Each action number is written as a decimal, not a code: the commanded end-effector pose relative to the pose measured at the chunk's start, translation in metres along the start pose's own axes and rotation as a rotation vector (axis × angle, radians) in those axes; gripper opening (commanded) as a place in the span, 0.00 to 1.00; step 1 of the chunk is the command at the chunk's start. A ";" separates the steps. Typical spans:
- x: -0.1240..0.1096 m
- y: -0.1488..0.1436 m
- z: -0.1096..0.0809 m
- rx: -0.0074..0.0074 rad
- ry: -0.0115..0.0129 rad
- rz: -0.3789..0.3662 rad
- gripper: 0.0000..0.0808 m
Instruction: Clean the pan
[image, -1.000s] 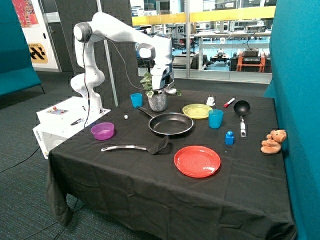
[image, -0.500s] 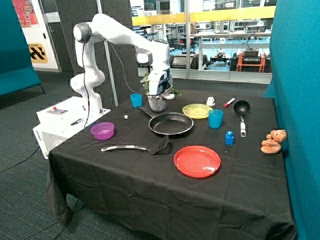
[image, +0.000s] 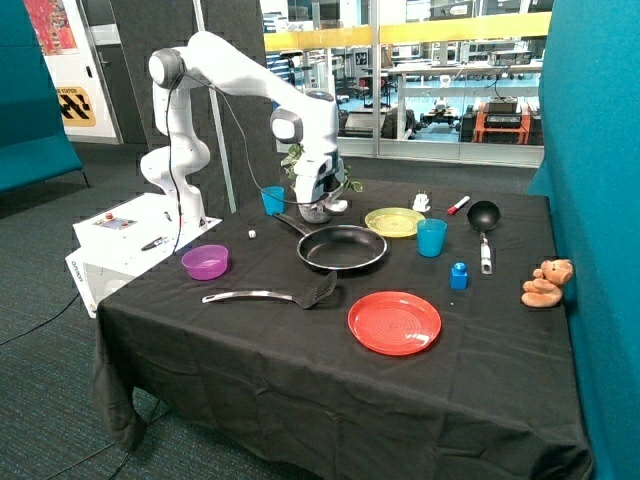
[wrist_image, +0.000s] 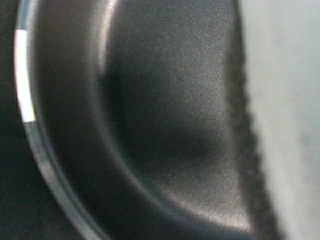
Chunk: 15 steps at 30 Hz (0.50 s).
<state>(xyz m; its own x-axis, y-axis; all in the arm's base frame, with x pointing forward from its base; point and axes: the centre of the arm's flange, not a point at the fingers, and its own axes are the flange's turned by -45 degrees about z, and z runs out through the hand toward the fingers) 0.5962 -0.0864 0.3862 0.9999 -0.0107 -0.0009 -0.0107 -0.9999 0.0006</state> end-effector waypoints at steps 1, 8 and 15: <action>0.002 0.012 0.022 0.0006 0.0009 -0.012 0.00; 0.005 0.017 0.042 0.0006 0.0009 -0.032 0.00; 0.003 0.015 0.056 0.0006 0.0009 -0.046 0.00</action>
<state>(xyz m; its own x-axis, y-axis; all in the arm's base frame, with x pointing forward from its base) 0.5991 -0.0992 0.3522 0.9999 0.0142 -0.0002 0.0142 -0.9999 0.0010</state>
